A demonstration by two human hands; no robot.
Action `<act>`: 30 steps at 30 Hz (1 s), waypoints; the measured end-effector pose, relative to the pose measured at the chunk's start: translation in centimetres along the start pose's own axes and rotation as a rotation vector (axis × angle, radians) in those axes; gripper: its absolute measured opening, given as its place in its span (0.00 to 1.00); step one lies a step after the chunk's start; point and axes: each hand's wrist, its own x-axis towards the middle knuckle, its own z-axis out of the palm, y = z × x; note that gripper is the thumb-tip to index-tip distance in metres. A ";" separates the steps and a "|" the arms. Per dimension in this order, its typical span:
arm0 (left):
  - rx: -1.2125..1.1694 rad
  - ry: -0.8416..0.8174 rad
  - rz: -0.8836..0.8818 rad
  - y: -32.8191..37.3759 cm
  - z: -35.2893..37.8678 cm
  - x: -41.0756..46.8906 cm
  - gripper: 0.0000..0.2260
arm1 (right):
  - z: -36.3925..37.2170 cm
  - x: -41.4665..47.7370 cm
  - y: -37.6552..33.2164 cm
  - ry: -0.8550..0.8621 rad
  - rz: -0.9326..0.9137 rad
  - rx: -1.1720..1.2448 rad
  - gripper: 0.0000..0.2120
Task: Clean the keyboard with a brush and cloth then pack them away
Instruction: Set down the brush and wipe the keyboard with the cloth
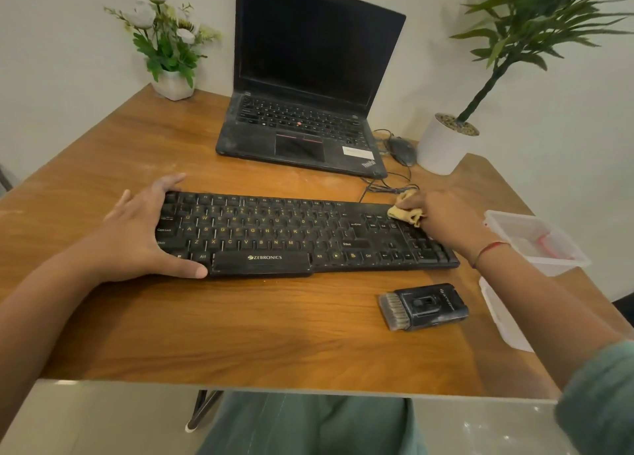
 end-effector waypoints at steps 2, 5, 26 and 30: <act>-0.004 0.007 0.012 -0.2 0.1 0.1 0.60 | 0.1 -0.9 0.9 0.000 0.069 0.015 0.25; 0.001 0.008 0.011 -0.2 0.1 0.2 0.66 | 0.2 -1.9 1.0 -0.029 0.186 0.009 0.21; -0.088 -0.012 0.008 -0.2 0.1 -0.1 0.62 | -2.7 -5.4 -11.0 -0.017 -0.003 0.335 0.07; -0.087 -0.024 0.006 -0.4 0.1 -0.1 0.60 | -5.1 -6.4 -8.6 -0.130 0.197 0.938 0.07</act>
